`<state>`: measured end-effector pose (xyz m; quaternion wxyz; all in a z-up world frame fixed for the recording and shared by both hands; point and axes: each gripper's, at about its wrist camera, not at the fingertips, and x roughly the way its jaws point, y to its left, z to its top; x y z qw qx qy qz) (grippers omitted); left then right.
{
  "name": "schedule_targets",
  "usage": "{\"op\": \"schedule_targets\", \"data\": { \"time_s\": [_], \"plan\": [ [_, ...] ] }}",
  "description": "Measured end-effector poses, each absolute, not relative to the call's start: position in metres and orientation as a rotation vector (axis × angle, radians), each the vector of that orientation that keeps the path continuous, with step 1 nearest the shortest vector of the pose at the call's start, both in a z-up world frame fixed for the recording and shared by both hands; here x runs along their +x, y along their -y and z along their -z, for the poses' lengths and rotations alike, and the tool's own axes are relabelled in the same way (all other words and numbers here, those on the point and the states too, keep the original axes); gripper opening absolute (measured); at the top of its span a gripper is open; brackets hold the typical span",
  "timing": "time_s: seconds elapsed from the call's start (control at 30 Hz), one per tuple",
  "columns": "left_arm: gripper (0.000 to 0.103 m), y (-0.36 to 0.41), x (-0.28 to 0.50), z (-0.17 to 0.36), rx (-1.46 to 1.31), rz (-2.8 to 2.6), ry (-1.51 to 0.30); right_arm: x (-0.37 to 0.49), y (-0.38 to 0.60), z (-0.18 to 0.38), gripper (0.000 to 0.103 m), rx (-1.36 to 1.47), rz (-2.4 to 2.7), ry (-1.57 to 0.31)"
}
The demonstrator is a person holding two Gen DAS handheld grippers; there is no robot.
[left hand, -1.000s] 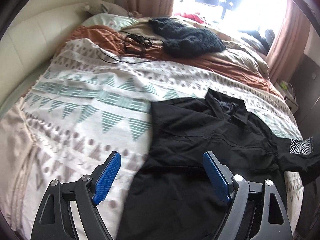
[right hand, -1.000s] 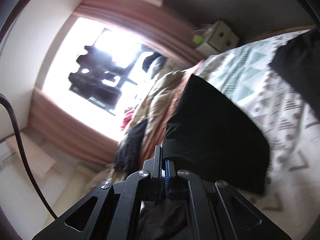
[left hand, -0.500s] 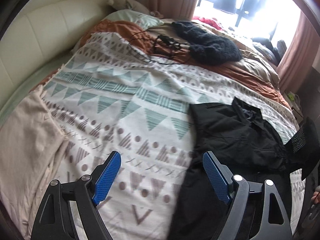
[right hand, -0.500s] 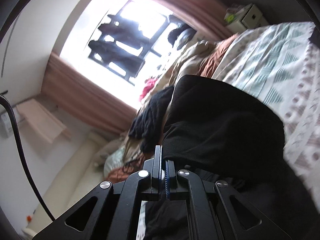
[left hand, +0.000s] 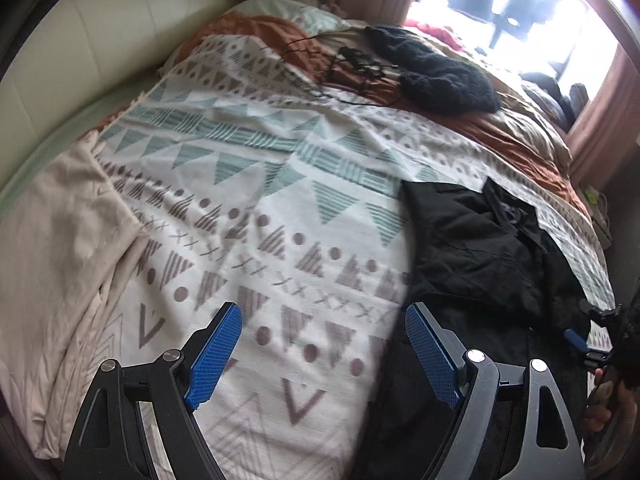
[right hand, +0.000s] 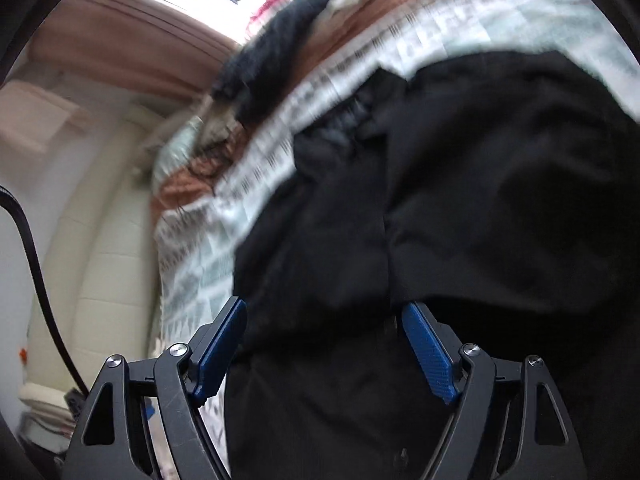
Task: Fold large clothes
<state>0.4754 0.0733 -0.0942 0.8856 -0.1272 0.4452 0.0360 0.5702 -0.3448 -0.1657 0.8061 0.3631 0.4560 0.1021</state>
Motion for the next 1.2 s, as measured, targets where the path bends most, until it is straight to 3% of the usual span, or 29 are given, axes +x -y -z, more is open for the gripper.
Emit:
{"op": "schedule_targets", "data": {
  "time_s": [0.17, 0.47, 1.2],
  "plan": [
    [0.085, -0.025, 0.475, 0.074, -0.202, -0.004, -0.899, 0.545, 0.364, 0.168, 0.08, 0.876, -0.225, -1.011],
    [0.085, 0.102, 0.486, 0.056, -0.106, 0.174, -0.876, 0.504, 0.427, 0.144, 0.08, 0.902, -0.131, -0.912],
    [0.081, 0.35, 0.52, 0.113, -0.012, 0.466, -0.956, 0.457, 0.581, 0.144, 0.077, 0.959, -0.013, -0.827]
  ]
}}
